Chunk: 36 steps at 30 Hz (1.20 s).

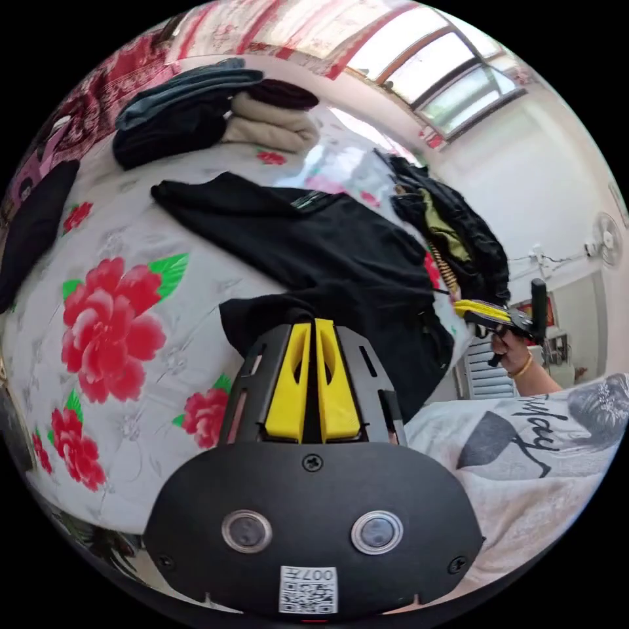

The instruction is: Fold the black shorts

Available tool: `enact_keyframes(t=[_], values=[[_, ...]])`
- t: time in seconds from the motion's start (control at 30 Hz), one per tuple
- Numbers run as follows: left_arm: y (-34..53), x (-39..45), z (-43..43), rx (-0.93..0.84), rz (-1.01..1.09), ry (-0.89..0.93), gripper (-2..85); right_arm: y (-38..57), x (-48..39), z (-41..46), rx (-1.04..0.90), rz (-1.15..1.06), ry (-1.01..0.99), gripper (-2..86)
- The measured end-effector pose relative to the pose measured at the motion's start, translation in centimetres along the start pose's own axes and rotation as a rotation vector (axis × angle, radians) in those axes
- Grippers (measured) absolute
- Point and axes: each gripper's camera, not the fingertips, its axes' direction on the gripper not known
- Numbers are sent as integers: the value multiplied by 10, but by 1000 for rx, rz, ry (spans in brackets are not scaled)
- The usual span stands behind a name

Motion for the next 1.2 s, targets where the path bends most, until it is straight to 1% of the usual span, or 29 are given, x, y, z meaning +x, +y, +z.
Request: enact_keyframes(t=[0.03, 0.1, 0.17, 0.23, 0.3, 0.33, 0.4, 0.5, 0.57, 0.63, 0.67, 0.7, 0.73, 0.77, 0.83, 0.9, 0.93, 1.0, 1.07, 1.13, 1.2], values=[[-3, 6, -1, -4, 30, -18, 41, -8, -8, 4, 0, -31, -38, 59], [-5, 11, -3, -48, 74, -114, 82, -19, -20, 13, -4, -66, -82, 57], [5, 0, -7, -48, 43, -182, 86, -30, -31, 22, -18, -100, -125, 56], [21, -20, -15, -50, -25, -205, 85, -41, -48, 32, -16, -145, -175, 56], [46, -57, -24, -51, -181, -157, 79, -51, -60, 41, -31, -183, -210, 55], [52, -66, -25, -50, -219, -128, 76, -58, -67, 47, -41, -208, -218, 56], [66, -92, -20, -59, -326, -4, 75, -68, -77, 57, -56, -249, -227, 58], [58, -97, 3, -87, -315, 64, 80, -88, -90, 73, -84, -297, -209, 61], [44, -92, 23, -103, -251, 43, 78, -98, -94, 80, -97, -309, -207, 61], [30, -87, 48, -155, -196, 9, 71, -107, -96, 84, -99, -309, -208, 60], [21, -83, 59, -183, -185, -27, 61, -108, -95, 85, -100, -306, -208, 60], [15, -77, 62, -161, -136, -50, 46, -110, -94, 86, -105, -300, -204, 59], [13, -75, 63, -163, -117, -44, 32, -110, -91, 87, -112, -294, -196, 58], [11, -74, 66, -202, -110, -25, 5, -109, -89, 87, -114, -289, -190, 58], [15, -77, 58, -241, -143, -45, -4, -106, -77, 88, -123, -260, -172, 55], [32, -83, 26, -217, -217, -67, -8, -102, -66, 90, -131, -230, -166, 53], [38, -85, 16, -207, -240, -80, -8, -100, -59, 91, -131, -212, -162, 51], [63, -91, -25, -192, -330, -181, -9, -101, -52, 94, -132, -201, -157, 49], [80, -94, -46, -220, -387, -259, -8, -110, -50, 98, -135, -207, -152, 48], [95, -97, -57, -259, -453, -295, -7, -135, -53, 101, -115, -239, -155, 47], [110, -102, -65, -263, -535, -427, 3, -159, -61, 102, -92, -275, -153, 47]])
